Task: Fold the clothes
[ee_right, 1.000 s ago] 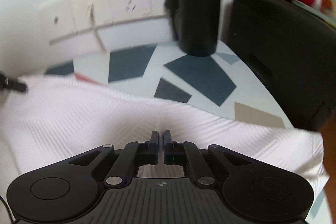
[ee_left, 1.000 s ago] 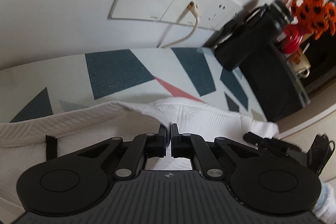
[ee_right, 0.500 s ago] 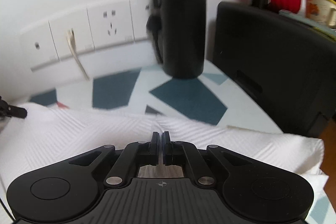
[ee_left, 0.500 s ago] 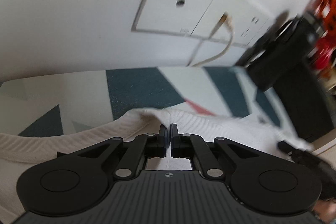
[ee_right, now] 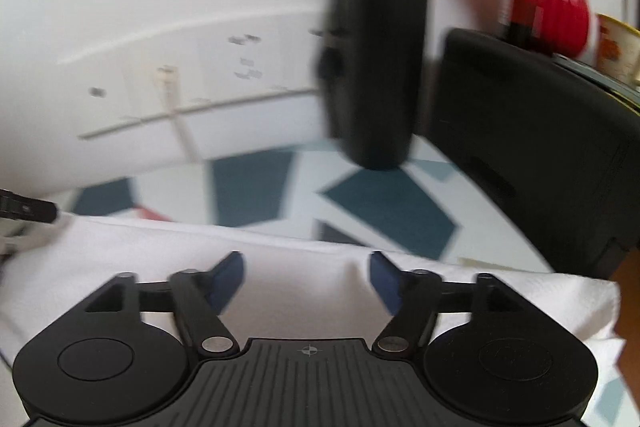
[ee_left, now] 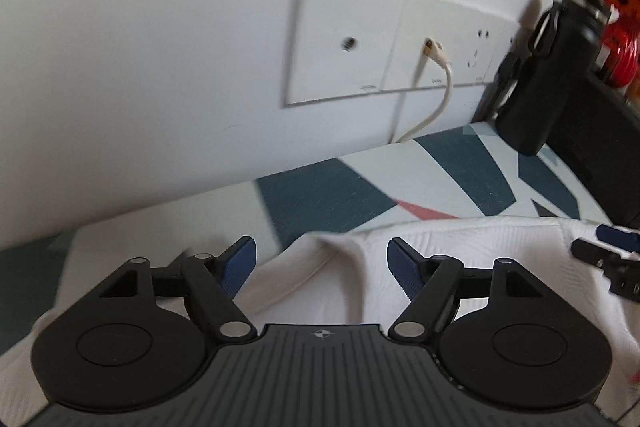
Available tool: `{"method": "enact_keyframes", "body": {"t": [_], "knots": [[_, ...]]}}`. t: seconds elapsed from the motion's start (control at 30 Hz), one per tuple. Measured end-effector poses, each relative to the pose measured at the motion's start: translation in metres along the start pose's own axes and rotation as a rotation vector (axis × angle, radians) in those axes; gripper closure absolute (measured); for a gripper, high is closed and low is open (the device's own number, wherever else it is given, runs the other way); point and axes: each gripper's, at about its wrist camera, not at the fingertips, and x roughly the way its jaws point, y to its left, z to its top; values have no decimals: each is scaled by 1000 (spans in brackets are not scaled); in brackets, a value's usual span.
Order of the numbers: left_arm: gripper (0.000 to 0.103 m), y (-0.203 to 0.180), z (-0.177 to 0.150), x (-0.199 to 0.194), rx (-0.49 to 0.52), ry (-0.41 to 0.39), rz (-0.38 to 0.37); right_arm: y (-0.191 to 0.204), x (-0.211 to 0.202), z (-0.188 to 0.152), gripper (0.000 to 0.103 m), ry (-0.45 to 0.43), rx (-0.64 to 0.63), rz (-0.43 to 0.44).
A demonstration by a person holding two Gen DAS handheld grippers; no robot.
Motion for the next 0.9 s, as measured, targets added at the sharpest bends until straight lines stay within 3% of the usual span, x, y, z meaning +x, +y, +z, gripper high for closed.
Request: {"method": "enact_keyframes", "body": {"t": [0.13, 0.4, 0.57, 0.7, 0.9], "knots": [[16, 23, -43, -60, -22, -45, 106, 31, -9, -8, 5, 47, -10, 99], [13, 72, -180, -205, -157, -45, 290, 105, -24, -30, 4, 164, -72, 184], [13, 98, -249, -268, -315, -36, 378, 169, -40, -32, 5, 211, -124, 295], [13, 125, -290, -305, -400, -38, 496, 224, -49, -42, 5, 247, -163, 346], [13, 172, -337, -336, -815, -141, 405, 275, -54, -68, 6, 298, -201, 351]]}}
